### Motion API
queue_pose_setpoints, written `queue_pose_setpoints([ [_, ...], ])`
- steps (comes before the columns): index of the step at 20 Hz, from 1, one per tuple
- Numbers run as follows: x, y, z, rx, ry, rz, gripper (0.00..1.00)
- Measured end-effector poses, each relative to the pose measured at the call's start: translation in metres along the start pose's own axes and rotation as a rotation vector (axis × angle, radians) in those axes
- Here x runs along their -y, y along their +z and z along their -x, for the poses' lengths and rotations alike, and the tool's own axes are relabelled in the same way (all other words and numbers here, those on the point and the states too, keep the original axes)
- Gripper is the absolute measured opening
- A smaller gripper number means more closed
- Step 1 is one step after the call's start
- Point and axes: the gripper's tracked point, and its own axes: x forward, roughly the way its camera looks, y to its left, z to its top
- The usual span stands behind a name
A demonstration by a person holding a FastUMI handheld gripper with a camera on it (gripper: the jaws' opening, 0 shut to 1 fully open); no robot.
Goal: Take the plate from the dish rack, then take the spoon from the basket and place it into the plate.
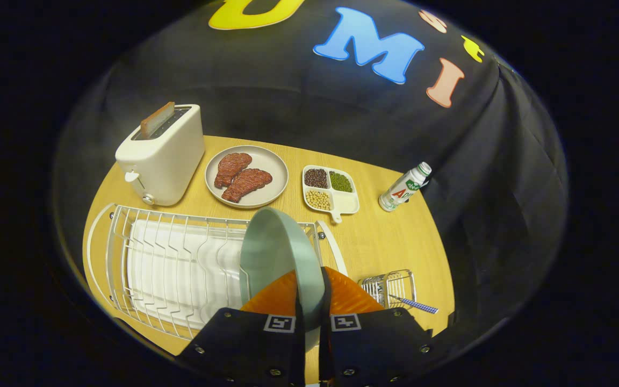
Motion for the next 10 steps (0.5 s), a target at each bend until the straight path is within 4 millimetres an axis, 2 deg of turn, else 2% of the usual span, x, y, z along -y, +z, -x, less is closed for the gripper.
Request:
queue_pose_setpoints([
  [4, 0.016, 0.022, 0.011, 0.072, -0.072, 0.080, 0.10],
  [6, 0.023, 0.025, 0.016, 0.096, -0.035, 0.063, 0.10],
  [10, 0.053, 0.022, 0.036, 0.115, 0.114, -0.045, 0.10],
])
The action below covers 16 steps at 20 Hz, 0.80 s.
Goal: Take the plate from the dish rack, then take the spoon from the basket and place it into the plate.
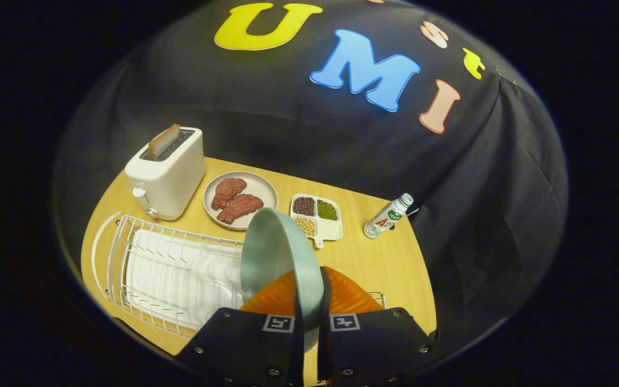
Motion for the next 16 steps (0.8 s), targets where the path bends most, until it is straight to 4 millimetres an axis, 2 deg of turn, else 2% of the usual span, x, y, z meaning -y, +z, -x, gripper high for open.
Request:
queue_pose_setpoints([
  [4, 0.029, -0.012, 0.033, -0.011, 0.213, -0.187, 0.10],
  [8, 0.063, -0.042, 0.070, -0.042, 0.463, -0.361, 0.10],
  [12, 0.109, -0.089, 0.085, -0.075, 0.581, -0.472, 0.10],
  [16, 0.136, -0.132, 0.085, -0.113, 0.685, -0.542, 0.10],
])
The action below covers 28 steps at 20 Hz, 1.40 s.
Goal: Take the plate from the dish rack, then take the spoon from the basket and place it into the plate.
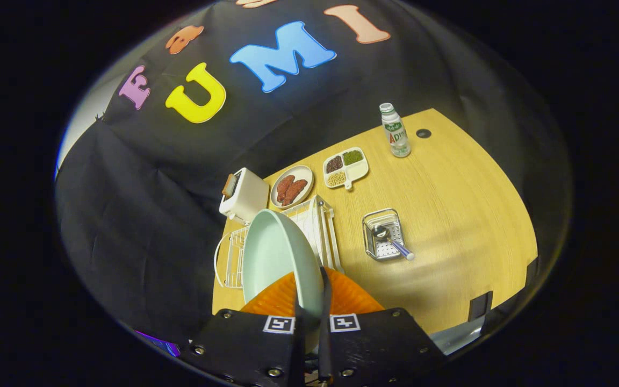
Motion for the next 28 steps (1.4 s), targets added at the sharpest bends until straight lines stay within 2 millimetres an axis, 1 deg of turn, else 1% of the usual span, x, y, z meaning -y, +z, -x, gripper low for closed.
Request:
queue_pose_setpoints([
  [3, 0.021, -0.015, 0.005, -0.020, 0.050, -0.039, 0.10],
  [7, 0.042, -0.035, 0.003, -0.035, 0.078, -0.044, 0.10],
  [8, 0.046, -0.041, 0.000, -0.038, 0.083, -0.043, 0.10],
  [10, 0.046, -0.057, -0.005, -0.046, 0.113, -0.068, 0.09],
  [12, 0.048, -0.075, -0.014, -0.055, 0.135, -0.089, 0.09],
  [15, 0.055, -0.106, -0.030, -0.088, 0.159, -0.088, 0.09],
  [17, 0.060, -0.123, -0.045, -0.106, 0.192, -0.124, 0.09],
  [18, 0.065, -0.129, -0.052, -0.111, 0.201, -0.151, 0.09],
  [20, 0.080, -0.141, -0.071, -0.125, 0.185, -0.182, 0.09],
  [23, 0.098, -0.156, -0.092, -0.144, 0.186, -0.208, 0.09],
  [26, 0.114, -0.167, -0.109, -0.144, 0.189, -0.212, 0.10],
  [28, 0.125, -0.171, -0.122, -0.153, 0.179, -0.225, 0.09],
])
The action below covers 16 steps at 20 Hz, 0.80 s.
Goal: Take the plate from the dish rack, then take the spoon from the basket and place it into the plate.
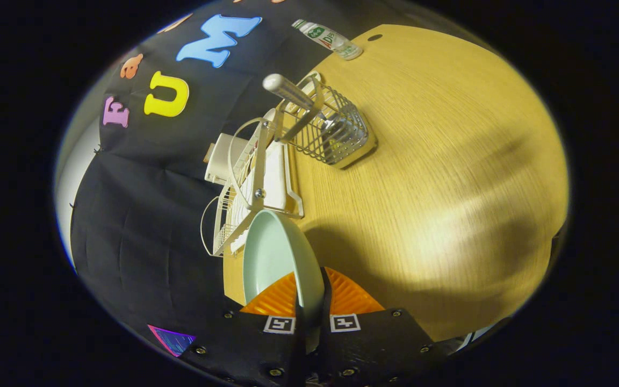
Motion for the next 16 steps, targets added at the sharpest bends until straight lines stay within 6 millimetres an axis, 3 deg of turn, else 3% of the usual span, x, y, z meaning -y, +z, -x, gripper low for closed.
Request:
queue_pose_setpoints([
  [3, 0.016, -0.003, -0.013, -0.024, -0.007, -0.016, 0.09],
  [7, 0.022, -0.008, -0.020, -0.039, 0.009, -0.018, 0.09],
  [12, 0.022, 0.008, -0.017, 0.006, -0.001, 0.069, 0.17],
  [14, 0.021, 0.022, -0.010, 0.049, -0.019, 0.138, 0.25],
  [15, 0.022, 0.029, -0.003, 0.080, -0.051, 0.190, 0.45],
  [16, 0.026, 0.040, 0.006, 0.120, -0.098, 0.262, 0.56],
])
